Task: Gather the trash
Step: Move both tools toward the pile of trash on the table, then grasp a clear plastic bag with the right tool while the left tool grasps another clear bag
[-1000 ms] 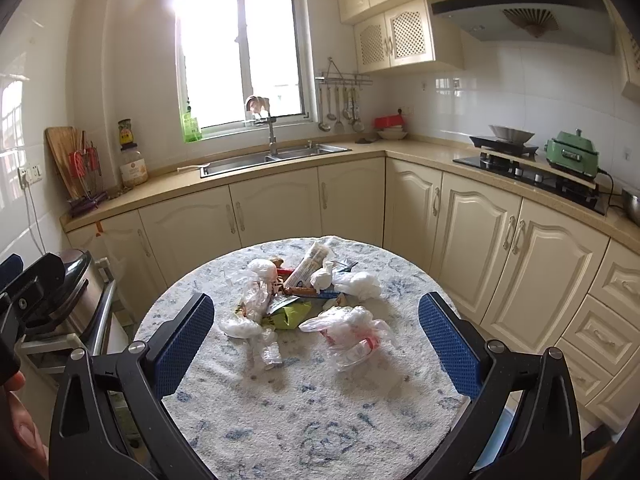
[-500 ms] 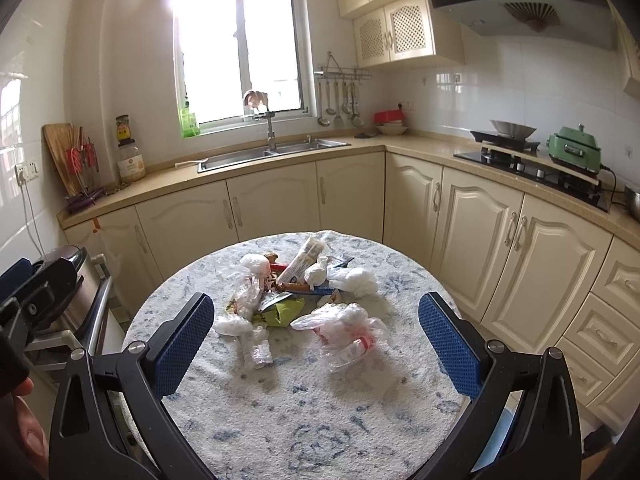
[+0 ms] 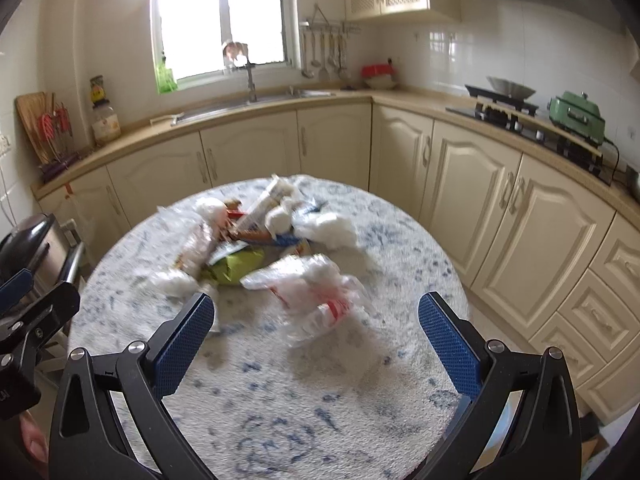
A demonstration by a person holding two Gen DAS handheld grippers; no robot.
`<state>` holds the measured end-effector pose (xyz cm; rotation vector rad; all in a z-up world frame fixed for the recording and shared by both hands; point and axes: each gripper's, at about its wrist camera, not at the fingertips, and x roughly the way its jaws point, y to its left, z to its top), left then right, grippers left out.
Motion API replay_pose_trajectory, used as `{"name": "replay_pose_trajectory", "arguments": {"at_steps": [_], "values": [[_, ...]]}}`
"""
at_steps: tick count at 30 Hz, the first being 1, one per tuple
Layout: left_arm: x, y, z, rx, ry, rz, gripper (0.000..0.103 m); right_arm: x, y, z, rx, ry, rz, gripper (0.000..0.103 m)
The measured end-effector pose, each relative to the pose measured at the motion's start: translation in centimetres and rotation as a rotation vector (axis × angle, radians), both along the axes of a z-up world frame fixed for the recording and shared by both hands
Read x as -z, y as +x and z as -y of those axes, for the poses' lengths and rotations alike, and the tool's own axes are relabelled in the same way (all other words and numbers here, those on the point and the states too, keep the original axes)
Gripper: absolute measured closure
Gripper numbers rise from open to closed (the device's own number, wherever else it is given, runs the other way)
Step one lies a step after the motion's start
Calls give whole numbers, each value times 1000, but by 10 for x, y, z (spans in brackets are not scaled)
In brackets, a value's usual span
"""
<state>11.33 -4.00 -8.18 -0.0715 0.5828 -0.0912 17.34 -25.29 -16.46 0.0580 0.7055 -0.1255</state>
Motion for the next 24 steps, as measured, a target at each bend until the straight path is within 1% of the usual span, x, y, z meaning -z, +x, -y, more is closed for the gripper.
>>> {"name": "replay_pose_trajectory", "arguments": {"at_steps": [7, 11, 15, 16, 17, 18, 19, 21, 24], "values": [[44, 50, 14, 24, 7, -125, 1, 41, 35, 16, -16, 8, -100, 0], [68, 82, 20, 39, 10, -180, 1, 61, 61, 19, -50, 27, -153, 0], [82, 113, 22, 33, 6, -218, 1, 78, 87, 19, -91, 30, -189, 0], [86, 121, 22, 30, 5, -232, 1, 84, 94, 19, -100, 33, -204, 2], [90, 128, 23, 28, 3, -246, 1, 88, 98, 20, -108, 43, -219, 10], [94, 134, 23, 25, 1, -256, 1, 93, 102, 21, -117, 60, -236, 22], [98, 140, 23, 22, 2, -265, 1, 94, 104, 22, -122, 76, -248, 25], [104, 151, 25, 15, 1, -286, 1, 91, 102, 24, -141, 96, -223, 39], [113, 168, 27, 9, -33, -320, 1, 92, 97, 26, -143, 111, -224, 43]]}}
